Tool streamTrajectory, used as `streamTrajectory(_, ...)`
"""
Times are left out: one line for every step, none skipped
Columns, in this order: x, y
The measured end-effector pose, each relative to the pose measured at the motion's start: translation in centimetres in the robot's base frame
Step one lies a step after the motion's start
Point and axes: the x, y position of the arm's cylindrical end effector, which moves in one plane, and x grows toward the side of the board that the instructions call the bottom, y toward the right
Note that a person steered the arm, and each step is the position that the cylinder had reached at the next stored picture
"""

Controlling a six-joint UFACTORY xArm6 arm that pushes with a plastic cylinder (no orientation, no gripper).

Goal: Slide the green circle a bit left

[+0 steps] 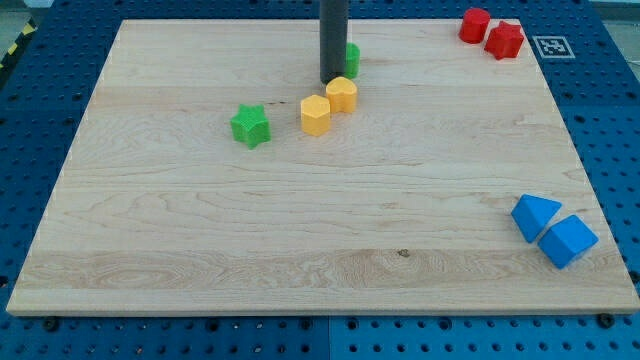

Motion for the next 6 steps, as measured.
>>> streamTrajectory(-1.4, 1.2)
streamTrajectory(-2.2, 2.5)
streamTrajectory(-2.1, 6.9)
streamTrajectory(-2.3, 10.2)
streamTrajectory(-2.3, 10.2)
streamTrajectory(-3.2, 8.8)
